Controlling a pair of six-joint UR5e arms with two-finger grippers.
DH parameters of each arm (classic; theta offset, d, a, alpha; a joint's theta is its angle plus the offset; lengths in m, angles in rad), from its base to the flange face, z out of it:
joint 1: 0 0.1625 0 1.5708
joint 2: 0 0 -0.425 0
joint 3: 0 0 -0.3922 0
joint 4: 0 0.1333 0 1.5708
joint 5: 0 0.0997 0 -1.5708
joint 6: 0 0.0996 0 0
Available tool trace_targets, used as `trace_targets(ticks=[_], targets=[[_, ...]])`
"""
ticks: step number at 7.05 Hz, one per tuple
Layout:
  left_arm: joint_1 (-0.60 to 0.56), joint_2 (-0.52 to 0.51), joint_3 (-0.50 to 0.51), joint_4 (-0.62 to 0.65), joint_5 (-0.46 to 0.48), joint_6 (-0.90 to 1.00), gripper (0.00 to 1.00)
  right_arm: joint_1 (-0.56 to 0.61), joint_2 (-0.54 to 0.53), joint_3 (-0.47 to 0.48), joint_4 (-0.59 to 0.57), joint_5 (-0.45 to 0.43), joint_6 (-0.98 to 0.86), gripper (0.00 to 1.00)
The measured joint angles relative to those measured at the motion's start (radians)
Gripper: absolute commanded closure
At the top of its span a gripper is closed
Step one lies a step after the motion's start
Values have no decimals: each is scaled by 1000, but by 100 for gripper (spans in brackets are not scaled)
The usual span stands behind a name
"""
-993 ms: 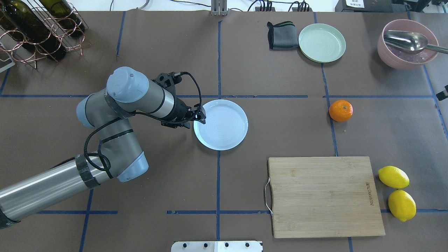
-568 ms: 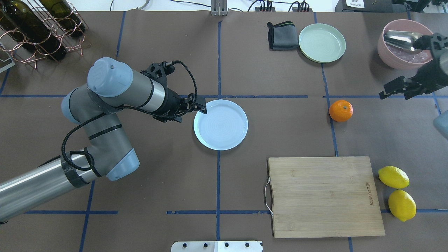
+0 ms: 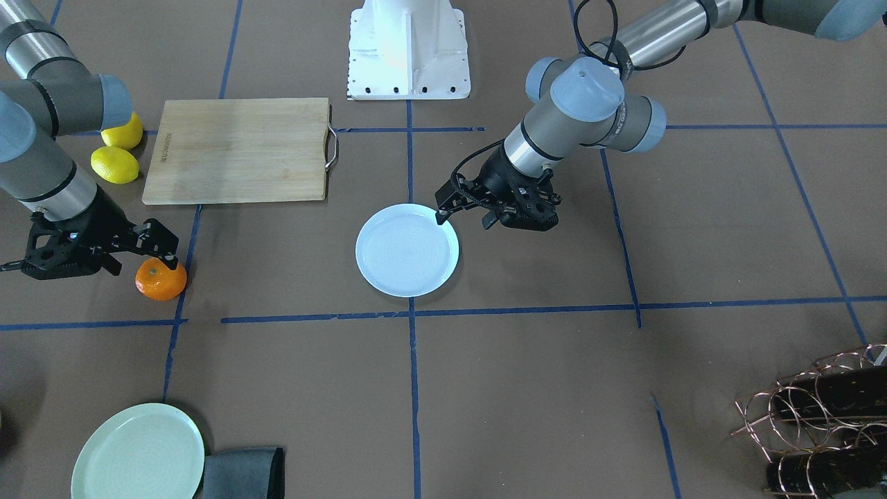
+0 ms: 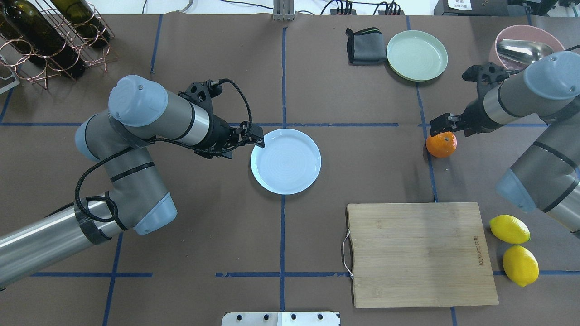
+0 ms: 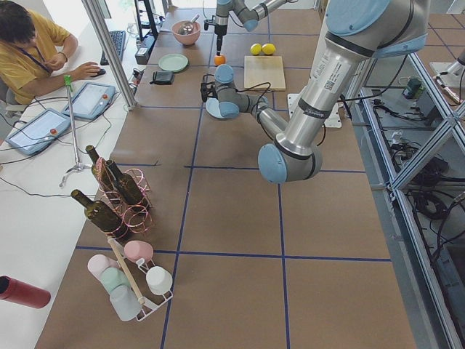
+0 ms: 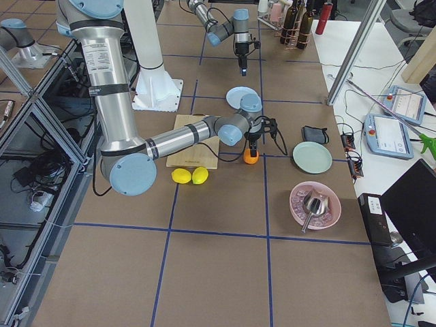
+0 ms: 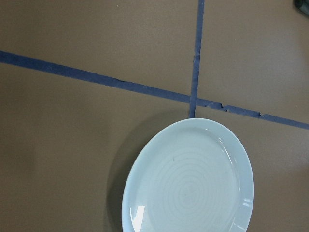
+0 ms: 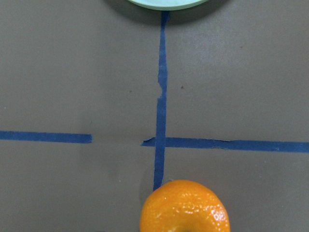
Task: Pick orange to plate
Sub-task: 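Grasp the orange with the right gripper while the left gripper holds the plate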
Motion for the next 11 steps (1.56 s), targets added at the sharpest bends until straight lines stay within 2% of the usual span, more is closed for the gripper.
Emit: trace_targets(ticks=[2, 11], targets=[[0, 6, 0, -1, 0, 1, 1, -38, 2, -2, -6, -54, 5, 0], [1, 9, 0, -1, 0, 0, 0, -83, 5, -53, -3, -128, -7, 0]])
